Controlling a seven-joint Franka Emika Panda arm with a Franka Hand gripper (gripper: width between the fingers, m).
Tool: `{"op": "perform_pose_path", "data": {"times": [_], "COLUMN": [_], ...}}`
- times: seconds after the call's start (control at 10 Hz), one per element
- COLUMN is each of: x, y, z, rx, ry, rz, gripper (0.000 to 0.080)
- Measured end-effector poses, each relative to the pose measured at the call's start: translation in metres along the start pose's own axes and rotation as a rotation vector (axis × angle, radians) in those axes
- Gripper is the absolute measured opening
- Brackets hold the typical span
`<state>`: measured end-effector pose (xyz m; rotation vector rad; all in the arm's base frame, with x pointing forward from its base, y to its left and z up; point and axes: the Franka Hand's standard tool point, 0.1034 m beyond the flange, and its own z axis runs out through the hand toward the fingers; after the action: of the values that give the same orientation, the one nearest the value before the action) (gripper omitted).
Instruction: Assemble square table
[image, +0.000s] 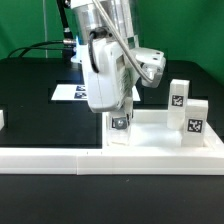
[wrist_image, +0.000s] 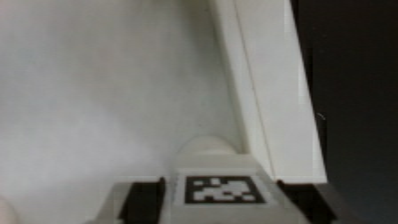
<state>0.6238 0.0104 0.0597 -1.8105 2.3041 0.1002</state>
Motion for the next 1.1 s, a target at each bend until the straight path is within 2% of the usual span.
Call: {"op": "perform_pose_path", "data": {"times": [0.1, 0.2, 0.3, 0.4, 0.8, 0.9, 1.1], "x": [0.000, -0.001, -0.005, -0.005, 0.001, 0.003, 0.002], "y": [0.000, 0.002, 0.006, 0.008, 0.007, 0.005, -0.001], "z": [-0.001, -0.004, -0.008, -0.009, -0.008, -0.010, -0.014], "rx": [0.000, -0.004, -0.030, -0.033, -0.045, -0.071, -0.095], "ry": [0.003, 0.006, 0.002, 0.001, 0.015, 0.040, 0.045], "rz": [-0.059, -0.262, -0.483, -0.609, -0.848, -1.064, -1.434], "gripper": [0.0461, 0.0581, 0.0581, 0.0635, 0.0649, 0.0649, 0.0649]}}
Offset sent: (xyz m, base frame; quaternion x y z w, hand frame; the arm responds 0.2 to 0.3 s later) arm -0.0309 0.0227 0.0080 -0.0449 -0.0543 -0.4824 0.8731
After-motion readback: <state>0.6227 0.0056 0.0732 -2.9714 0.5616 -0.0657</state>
